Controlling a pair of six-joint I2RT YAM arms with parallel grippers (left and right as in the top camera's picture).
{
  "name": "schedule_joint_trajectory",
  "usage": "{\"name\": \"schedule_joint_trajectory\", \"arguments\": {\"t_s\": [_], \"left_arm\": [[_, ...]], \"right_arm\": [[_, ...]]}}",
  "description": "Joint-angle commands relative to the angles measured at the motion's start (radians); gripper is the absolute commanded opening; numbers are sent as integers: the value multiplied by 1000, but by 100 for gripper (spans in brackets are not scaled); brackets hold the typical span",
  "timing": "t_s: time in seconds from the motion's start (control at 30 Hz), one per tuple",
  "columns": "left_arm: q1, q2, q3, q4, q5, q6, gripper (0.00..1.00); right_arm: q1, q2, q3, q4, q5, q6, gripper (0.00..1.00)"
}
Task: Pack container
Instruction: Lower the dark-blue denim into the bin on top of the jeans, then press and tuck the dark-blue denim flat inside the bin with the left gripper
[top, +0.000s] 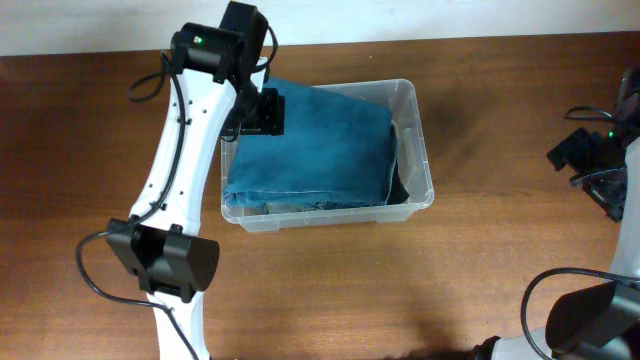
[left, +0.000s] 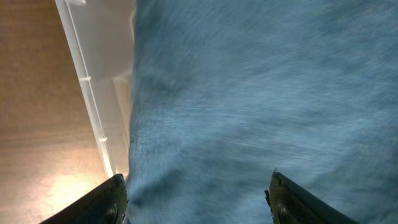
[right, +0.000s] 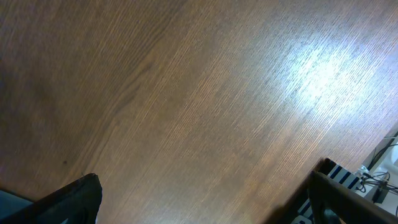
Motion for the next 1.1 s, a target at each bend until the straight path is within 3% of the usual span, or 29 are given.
{"name": "schedule_joint_trajectory", "arguments": {"t_s": [0.0, 0.13, 0.37, 0.67, 1.07], "left_arm": [[2, -19, -3, 51, -83, -2, 71], [2, -19, -3, 116, -119, -1, 59], [0, 40, -7, 132, -111, -2, 19], [0, 208, -28, 103, -103, -2, 11], [-54, 278, -35, -64, 125, -3, 10]], "right_arm": [[-5, -13, -3, 0, 6, 9, 98], [-5, -13, -3, 0, 6, 9, 98], [-5, -13, -3, 0, 6, 9, 98], [-5, -13, -3, 0, 6, 9, 98], [-5, -13, -3, 0, 6, 9, 99]]}}
